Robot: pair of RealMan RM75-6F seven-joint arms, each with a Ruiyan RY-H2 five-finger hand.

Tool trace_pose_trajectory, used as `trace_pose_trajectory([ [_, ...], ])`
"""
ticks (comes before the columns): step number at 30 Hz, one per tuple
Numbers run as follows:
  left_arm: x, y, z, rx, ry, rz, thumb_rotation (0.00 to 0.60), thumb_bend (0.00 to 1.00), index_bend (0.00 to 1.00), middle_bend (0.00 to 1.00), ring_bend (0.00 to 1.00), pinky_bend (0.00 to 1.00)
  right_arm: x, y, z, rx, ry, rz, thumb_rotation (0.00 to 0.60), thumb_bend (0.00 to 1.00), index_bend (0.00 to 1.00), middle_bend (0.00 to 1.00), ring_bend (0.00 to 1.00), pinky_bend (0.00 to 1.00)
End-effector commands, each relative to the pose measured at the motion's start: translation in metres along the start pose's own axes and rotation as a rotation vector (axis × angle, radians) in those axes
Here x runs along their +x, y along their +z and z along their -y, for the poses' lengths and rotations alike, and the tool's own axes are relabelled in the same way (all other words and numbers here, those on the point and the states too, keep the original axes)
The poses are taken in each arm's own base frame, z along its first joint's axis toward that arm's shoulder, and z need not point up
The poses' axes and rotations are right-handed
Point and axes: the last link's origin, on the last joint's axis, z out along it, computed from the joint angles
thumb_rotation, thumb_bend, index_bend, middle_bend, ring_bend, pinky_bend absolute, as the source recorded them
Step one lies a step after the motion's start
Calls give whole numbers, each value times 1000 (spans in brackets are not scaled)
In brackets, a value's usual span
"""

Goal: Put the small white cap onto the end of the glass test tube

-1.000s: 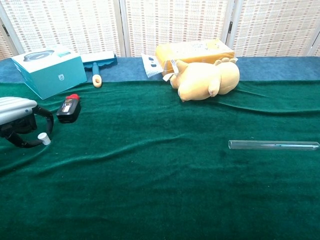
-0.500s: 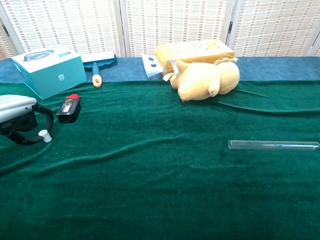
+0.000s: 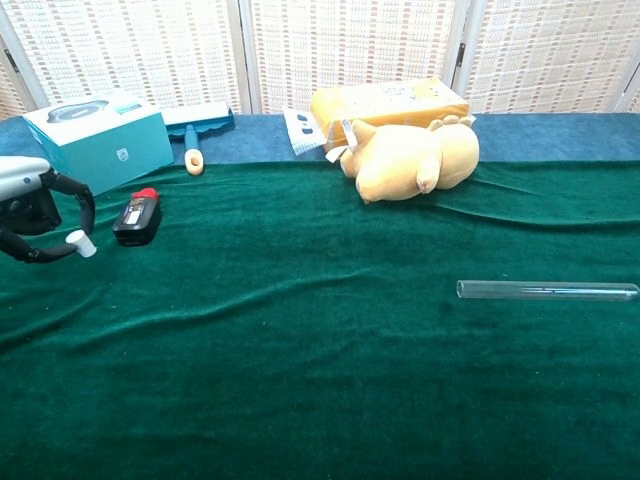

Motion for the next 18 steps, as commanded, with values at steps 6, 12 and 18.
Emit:
trace_pose_trajectory([
  [6, -4, -6, 0, 7, -1, 33, 600, 464, 595, 1000, 917, 854, -32, 32, 30, 45, 5, 109, 600, 381, 388, 838, 887, 989],
  [12, -7, -7, 1, 13, -4, 50, 600, 464, 592, 1000, 917, 854, -54, 47, 50, 58, 16, 178, 600, 374, 399, 889, 931, 1000],
  [18, -10, -7, 1, 13, -1, 65, 600, 463, 587, 1000, 917, 853, -71, 61, 72, 83, 33, 228, 600, 365, 406, 896, 937, 1000],
])
